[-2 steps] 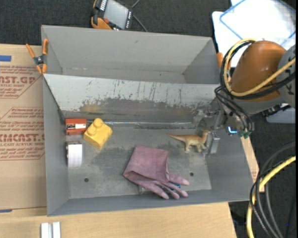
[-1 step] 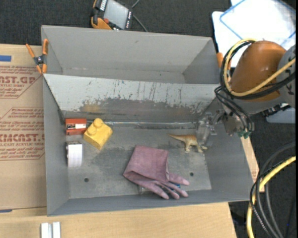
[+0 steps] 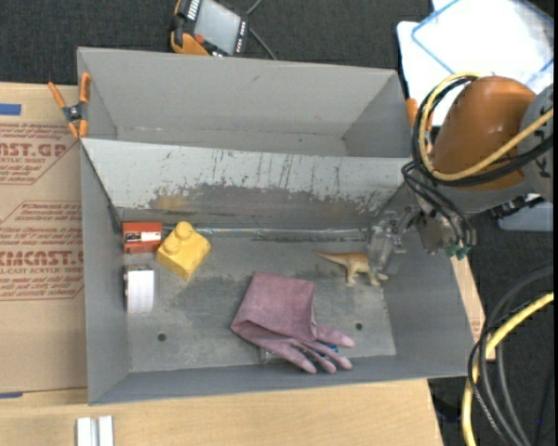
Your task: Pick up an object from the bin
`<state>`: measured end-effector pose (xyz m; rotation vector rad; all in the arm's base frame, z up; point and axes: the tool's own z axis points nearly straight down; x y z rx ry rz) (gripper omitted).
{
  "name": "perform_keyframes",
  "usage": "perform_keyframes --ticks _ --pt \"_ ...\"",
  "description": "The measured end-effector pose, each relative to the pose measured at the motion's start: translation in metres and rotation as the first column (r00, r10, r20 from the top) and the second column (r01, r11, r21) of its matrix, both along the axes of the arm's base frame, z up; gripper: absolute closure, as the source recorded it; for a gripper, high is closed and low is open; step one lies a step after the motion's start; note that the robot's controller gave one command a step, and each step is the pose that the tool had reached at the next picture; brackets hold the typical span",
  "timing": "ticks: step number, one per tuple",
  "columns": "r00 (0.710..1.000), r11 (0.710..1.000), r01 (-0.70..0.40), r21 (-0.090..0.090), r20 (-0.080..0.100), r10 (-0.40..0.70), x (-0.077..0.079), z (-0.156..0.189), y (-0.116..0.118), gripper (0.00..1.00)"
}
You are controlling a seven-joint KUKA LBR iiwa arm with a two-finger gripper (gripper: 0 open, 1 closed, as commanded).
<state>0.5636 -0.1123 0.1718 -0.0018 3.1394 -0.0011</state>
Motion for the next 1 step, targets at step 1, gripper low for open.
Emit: perform_keyframes --ticks 1 --pt "0.996 0.996 -0.085 0.0 0.003 0.085 0.0211 -0.0742 0.0873 1.0"
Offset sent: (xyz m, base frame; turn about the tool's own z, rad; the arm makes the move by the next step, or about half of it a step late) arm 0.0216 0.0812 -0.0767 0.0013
